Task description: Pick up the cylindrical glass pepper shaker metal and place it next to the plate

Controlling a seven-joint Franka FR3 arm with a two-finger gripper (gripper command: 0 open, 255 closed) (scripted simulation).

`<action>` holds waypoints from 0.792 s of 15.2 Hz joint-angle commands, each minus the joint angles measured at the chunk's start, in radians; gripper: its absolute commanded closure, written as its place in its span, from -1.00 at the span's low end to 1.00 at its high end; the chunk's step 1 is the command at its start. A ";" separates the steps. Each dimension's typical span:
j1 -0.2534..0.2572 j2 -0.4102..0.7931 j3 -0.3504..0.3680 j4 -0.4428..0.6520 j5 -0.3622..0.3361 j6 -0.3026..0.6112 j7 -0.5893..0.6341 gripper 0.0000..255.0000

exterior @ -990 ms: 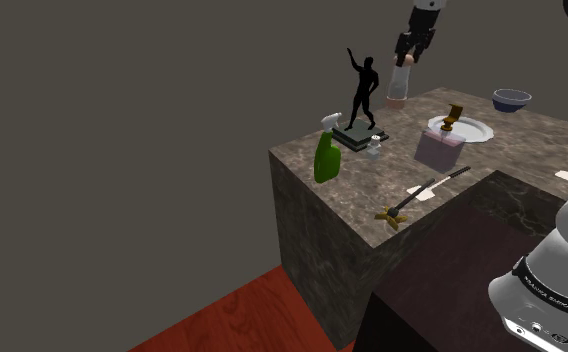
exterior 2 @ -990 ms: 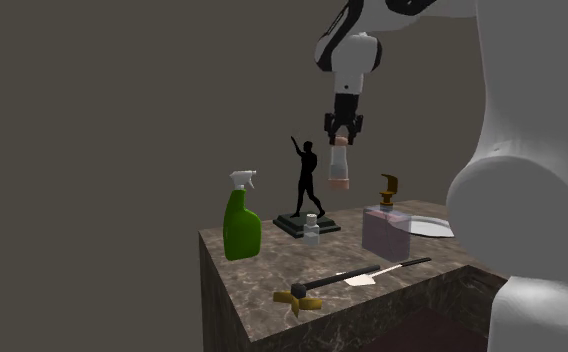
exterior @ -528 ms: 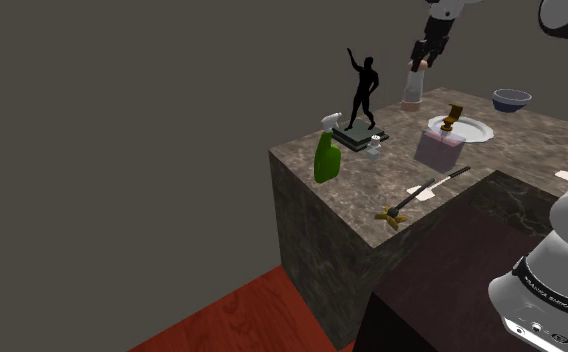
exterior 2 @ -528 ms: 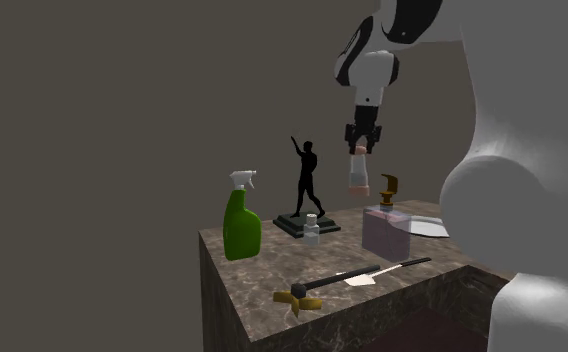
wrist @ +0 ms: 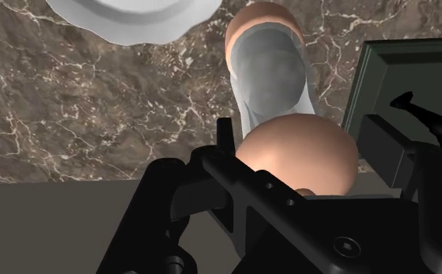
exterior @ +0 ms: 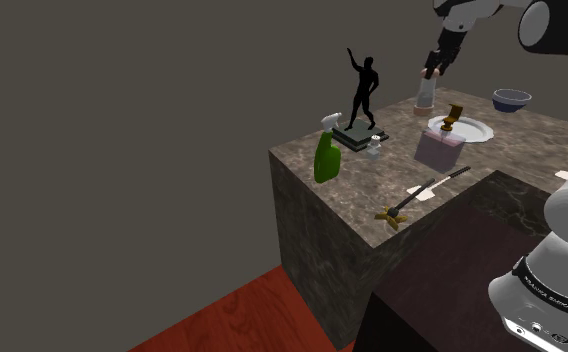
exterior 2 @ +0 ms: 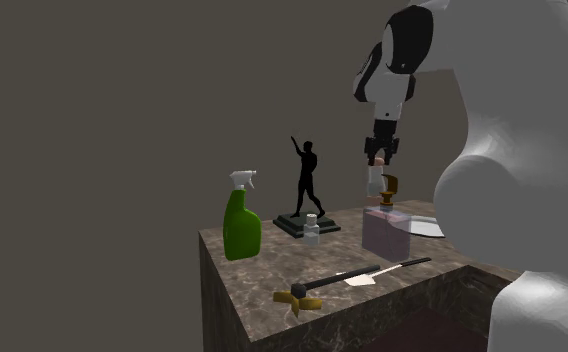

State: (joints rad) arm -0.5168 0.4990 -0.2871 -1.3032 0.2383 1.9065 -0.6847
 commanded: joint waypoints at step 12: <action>0.001 0.033 0.009 -0.121 0.020 0.151 -0.030 1.00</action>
State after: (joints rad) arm -0.5138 0.5271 -0.2793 -1.4186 0.2556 2.0471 -0.7108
